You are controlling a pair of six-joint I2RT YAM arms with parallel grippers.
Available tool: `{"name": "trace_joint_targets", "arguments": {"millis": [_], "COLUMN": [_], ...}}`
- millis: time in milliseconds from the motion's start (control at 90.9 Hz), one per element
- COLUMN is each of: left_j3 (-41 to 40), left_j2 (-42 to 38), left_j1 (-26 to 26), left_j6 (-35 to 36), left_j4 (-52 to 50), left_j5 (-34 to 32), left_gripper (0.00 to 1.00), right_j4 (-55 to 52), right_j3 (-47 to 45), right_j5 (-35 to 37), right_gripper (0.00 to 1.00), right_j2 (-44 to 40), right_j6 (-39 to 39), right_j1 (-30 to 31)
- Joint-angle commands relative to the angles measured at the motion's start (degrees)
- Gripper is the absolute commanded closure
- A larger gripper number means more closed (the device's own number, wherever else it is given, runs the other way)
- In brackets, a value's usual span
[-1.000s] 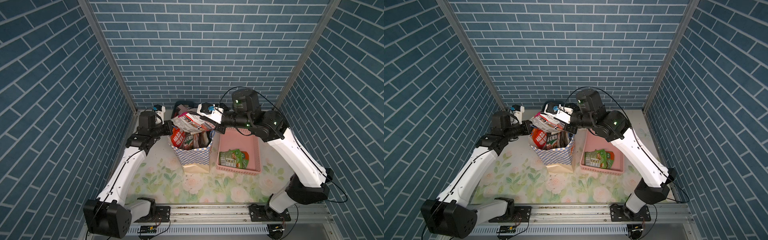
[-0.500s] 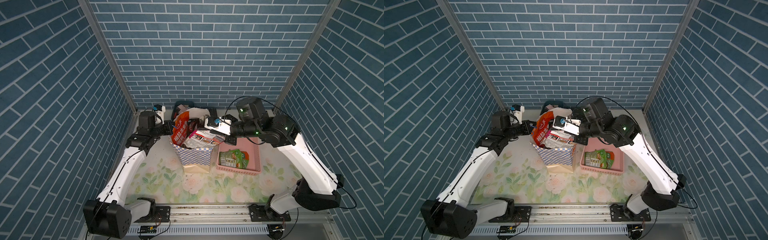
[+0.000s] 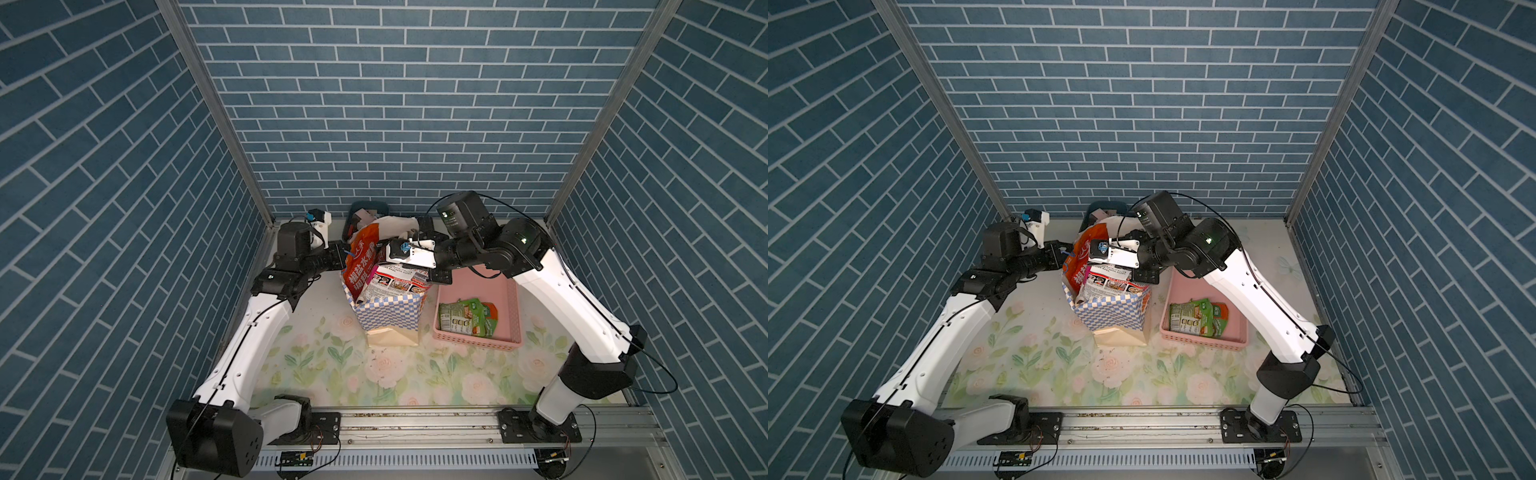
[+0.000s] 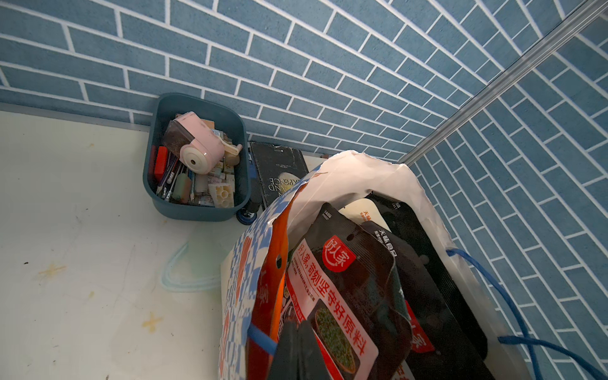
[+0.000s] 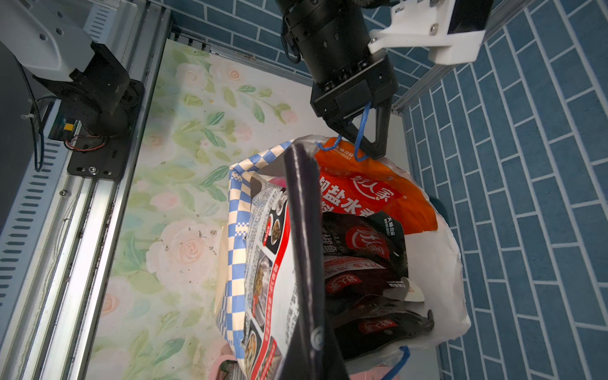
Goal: Place the condiment packets inside the bag
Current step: Place the condiment packet in the paper bag.
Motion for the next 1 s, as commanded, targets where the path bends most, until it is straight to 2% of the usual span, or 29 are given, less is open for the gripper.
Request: {"name": "trace_joint_targets", "arguments": {"millis": [0, 110, 198, 495, 671, 781, 869, 990], "left_j3": [0.1, 1.1, 2.0, 2.4, 3.3, 3.2, 3.1, 2.9], "left_j2": [0.2, 0.3, 0.5, 1.1, 1.5, 2.0, 2.1, 1.9], "left_j1": [-0.1, -0.1, -0.1, -0.1, -0.1, -0.1, -0.1, -0.1], "left_j6": [0.3, -0.5, -1.0, -1.4, -0.6, -0.6, -0.6, -0.6], "left_j4": [-0.3, 0.2, 0.4, 0.4, -0.4, -0.2, -0.1, -0.1], "left_j5": [0.9, 1.3, 1.2, 1.5, 1.1, 1.5, 1.5, 1.4], "left_gripper": [0.92, 0.93, 0.93, 0.93, 0.93, 0.93, 0.93, 0.93], "right_j4": [-1.6, -2.2, -2.6, -2.8, -2.6, -2.1, -1.4, -1.4], "right_j3": [2.5, 3.9, 5.1, 4.2, 3.8, 2.9, 3.1, 2.9], "right_j5": [5.6, 10.3, 10.9, 2.3, 1.0, 2.3, 3.9, 6.9], "right_gripper": [1.00, 1.00, 1.00, 1.00, 1.00, 0.88, 0.84, 0.92], "right_j2": [0.7, 0.3, -0.6, 2.9, 4.3, 4.4, 3.9, 2.8], "right_j6": [-3.1, -3.6, -4.2, -6.6, -6.5, -5.8, -5.0, -5.6], "right_j1": [0.5, 0.5, 0.6, 2.9, 3.9, 4.5, 4.8, 5.0]}}
